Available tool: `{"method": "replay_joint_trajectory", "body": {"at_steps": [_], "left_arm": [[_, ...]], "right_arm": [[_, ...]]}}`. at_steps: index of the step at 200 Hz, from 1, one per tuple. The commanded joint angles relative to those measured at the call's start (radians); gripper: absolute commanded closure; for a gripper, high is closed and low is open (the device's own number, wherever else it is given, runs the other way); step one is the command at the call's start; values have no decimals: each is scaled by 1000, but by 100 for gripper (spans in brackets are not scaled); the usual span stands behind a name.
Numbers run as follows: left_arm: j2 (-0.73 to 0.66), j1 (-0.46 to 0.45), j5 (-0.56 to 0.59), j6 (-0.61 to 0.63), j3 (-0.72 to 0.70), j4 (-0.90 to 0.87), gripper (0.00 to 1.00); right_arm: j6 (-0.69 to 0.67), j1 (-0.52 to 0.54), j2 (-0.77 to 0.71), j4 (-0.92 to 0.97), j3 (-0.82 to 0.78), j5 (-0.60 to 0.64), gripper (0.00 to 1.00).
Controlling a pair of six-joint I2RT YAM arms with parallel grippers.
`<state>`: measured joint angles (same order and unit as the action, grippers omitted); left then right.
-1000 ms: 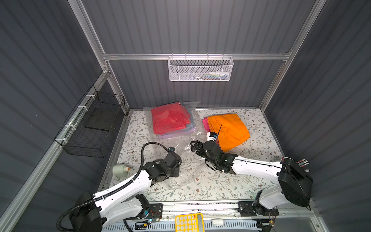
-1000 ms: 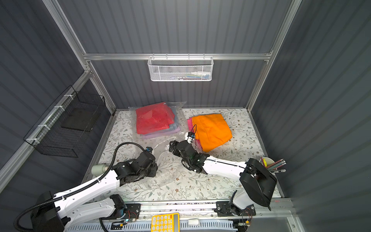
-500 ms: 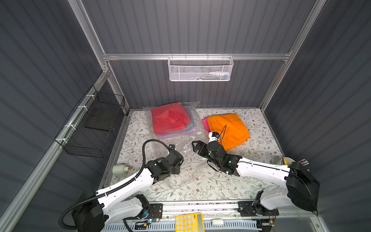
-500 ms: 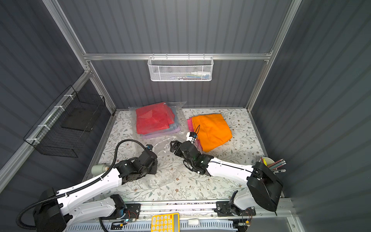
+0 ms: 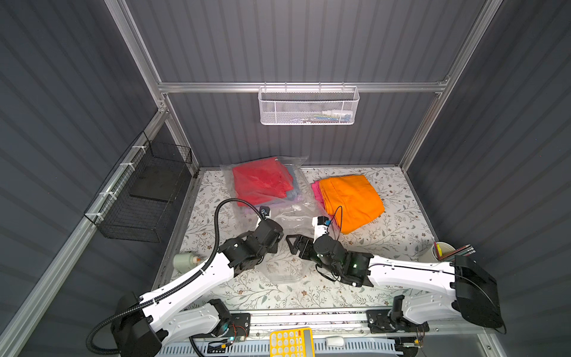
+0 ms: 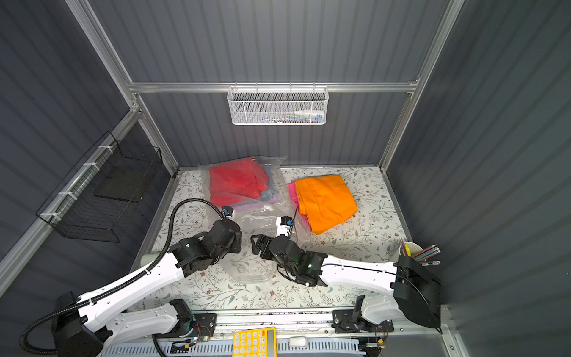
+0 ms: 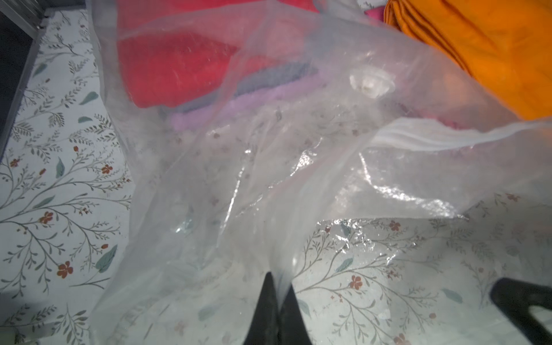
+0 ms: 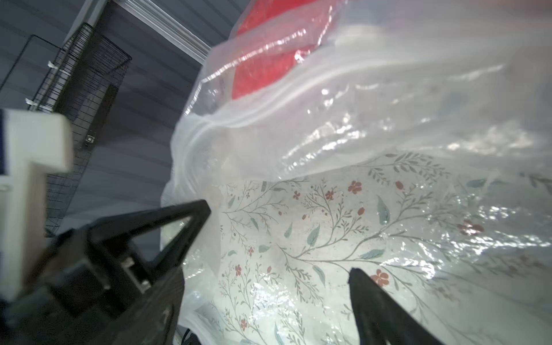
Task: Take the trousers out of the vacuum bag
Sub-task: Adjust the trousers in the vacuum bag.
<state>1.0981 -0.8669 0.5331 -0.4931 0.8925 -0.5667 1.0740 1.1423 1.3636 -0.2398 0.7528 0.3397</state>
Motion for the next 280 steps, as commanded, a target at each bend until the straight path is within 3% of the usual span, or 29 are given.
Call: {"method": "replay_joint_trajectory", "body": {"at_steps": [1, 131, 225, 280], "left_arm": [[9, 9, 65, 70, 53, 33, 100], [17, 37, 56, 134, 95, 126, 100], [46, 97, 59, 178, 127, 151, 100], [54, 154, 55, 194, 87, 190, 100]], "right_arm": [[13, 6, 57, -13, -6, -3, 14], [-5, -152, 295, -90, 144, -61, 14], [-36, -185, 556, -24, 443, -163, 17], [-38, -285, 650, 10, 541, -159, 17]]}}
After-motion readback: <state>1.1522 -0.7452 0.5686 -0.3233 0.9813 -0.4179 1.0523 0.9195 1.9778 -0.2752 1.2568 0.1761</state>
